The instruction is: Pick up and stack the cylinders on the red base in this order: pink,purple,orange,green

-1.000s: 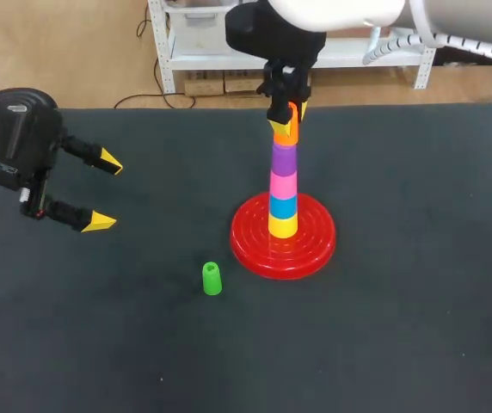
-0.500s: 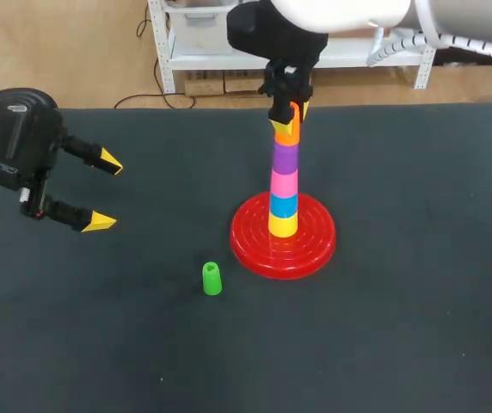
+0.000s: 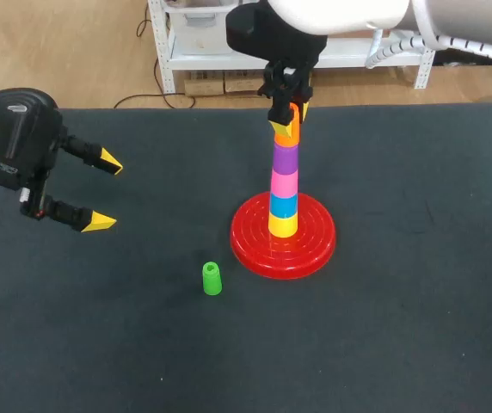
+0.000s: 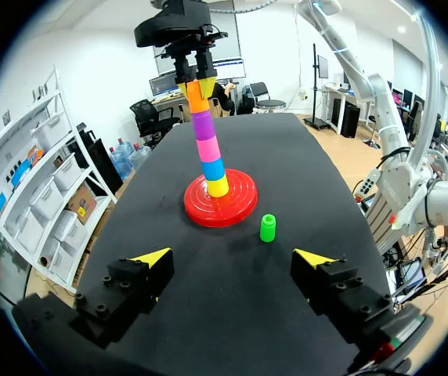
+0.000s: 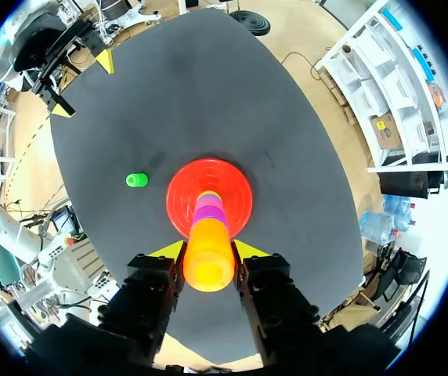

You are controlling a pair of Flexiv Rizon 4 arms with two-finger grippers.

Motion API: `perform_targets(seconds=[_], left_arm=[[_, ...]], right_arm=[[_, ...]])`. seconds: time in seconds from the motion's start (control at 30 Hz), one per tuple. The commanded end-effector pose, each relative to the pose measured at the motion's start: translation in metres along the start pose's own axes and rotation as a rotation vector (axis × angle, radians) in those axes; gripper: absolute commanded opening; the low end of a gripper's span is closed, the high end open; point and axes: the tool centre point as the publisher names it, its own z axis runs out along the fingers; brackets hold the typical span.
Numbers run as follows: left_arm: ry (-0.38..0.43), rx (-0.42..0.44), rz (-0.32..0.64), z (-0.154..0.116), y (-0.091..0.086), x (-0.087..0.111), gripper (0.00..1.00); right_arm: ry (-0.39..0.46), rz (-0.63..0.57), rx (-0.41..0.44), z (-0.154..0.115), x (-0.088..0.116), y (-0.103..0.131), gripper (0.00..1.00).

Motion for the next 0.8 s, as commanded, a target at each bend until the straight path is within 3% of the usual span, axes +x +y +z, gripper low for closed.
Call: perform_targets(seconds=[0.03,0.8], left_arm=[[-0.002,0.000,0.002,0.001,0.001,0.001,1.00],[-0.002,0.000,0.002,0.001,0.001,0.001,1.00]], right_arm=[[0.004,0.000,-0.010,0.002,-0.002,-0.003,0.00],[0.021,0.001,-0.046,0.016,-0.005,-0.010,0.00]])
